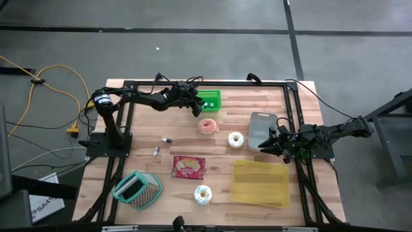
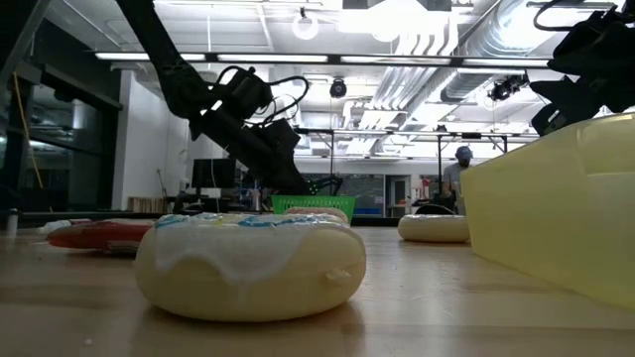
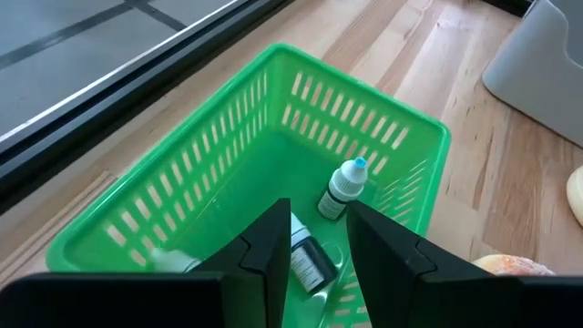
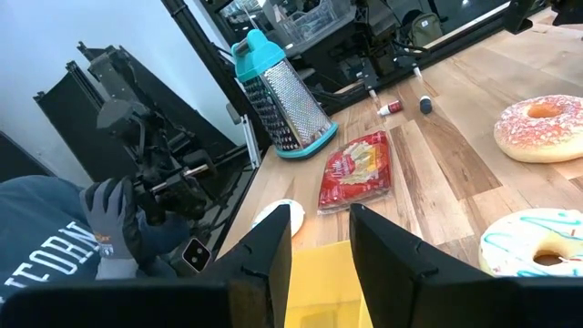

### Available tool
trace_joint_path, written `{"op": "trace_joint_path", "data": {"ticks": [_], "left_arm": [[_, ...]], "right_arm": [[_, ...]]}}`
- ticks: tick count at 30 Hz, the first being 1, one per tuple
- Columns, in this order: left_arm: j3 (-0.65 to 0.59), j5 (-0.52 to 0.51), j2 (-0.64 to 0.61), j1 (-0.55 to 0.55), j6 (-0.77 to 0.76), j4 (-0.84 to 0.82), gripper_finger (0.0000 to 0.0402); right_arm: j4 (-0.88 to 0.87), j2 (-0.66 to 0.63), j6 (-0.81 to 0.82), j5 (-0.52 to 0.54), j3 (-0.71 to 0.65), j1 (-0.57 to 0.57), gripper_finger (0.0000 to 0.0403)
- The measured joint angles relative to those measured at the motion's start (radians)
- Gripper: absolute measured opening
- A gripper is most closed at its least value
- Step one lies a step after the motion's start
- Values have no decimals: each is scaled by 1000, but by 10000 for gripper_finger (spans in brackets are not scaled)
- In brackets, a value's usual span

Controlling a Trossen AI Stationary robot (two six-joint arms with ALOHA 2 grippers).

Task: Pick & Place Food Item
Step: Put the violet food coloring bottle into the green bin

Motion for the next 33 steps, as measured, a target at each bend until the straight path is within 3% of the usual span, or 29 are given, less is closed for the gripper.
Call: {"op": "trace_joint_path", "data": {"ticks": [14,33], "left_arm": [[2,22,-18,0,16,8,106],[3,-101,-320,-19,115,-317,106]], "right_arm": [[0,0,0,0,0,0,100],[0,0,0,0,0,0,100]]}}
